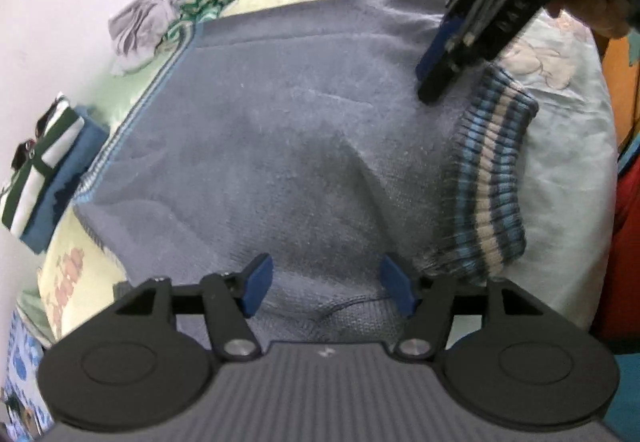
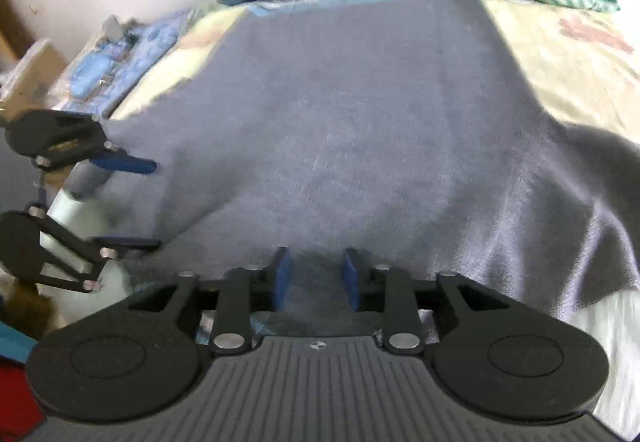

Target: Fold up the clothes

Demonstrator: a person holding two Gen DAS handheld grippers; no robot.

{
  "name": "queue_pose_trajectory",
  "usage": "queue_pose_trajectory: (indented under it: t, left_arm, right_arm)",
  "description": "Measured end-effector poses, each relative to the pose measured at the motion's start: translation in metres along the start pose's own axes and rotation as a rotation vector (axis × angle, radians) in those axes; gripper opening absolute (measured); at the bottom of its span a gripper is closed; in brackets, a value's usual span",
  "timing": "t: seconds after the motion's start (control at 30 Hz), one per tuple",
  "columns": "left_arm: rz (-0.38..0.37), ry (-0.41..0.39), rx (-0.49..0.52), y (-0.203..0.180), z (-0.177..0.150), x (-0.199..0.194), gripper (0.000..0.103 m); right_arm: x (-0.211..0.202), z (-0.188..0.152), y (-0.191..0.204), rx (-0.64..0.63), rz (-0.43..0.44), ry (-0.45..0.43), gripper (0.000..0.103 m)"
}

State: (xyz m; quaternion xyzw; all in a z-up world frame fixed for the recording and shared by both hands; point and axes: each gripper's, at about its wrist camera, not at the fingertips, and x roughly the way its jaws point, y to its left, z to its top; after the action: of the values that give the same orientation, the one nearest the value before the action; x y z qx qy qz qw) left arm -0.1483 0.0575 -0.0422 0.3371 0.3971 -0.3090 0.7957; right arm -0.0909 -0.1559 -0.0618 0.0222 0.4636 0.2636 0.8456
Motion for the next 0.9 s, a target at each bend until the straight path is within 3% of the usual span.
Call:
queue_pose_trajectory:
  t: [0.17, 0.3, 0.4, 0.53, 0.6, 0.7, 0.9]
  left_arm:
    - [-0.006, -0.025, -0.066, 0.015, 0.004, -0.004, 0.066]
    - [0.012, -0.021, -0.067, 0.01, 0.024, 0.011, 0.066]
    - [0.079, -0.005, -0.033, -0.003, 0.044, 0.025, 0.066]
    - [0.036, -0.134, -0.086, -0.028, 0.1, 0.027, 0.075]
    - [0.028, -0.194, -0.041, -0.049, 0.133, 0.036, 0.078]
    - [0.039, -0.216, 0.073, -0.086, 0.178, 0.062, 0.078]
    - [0.042, -0.231, 0.143, -0.147, 0.239, 0.101, 0.08]
  right_arm:
    - [-0.011, 0.003, -0.023, 0.168, -0.048, -0.029, 0.025]
    - [-0.008, 0.007, -0.03, 0.175, -0.027, -0.018, 0.025]
    - [-0.021, 0.007, -0.05, 0.222, -0.045, -0.025, 0.025]
    - [-0.054, -0.001, -0.105, 0.371, -0.125, -0.069, 0.028]
    - [-0.073, -0.009, -0.137, 0.451, -0.192, -0.091, 0.028]
    - [-0.102, -0.025, -0.189, 0.606, -0.284, -0.11, 0.029]
    - [-0.136, -0.055, -0.259, 0.861, -0.376, -0.184, 0.031]
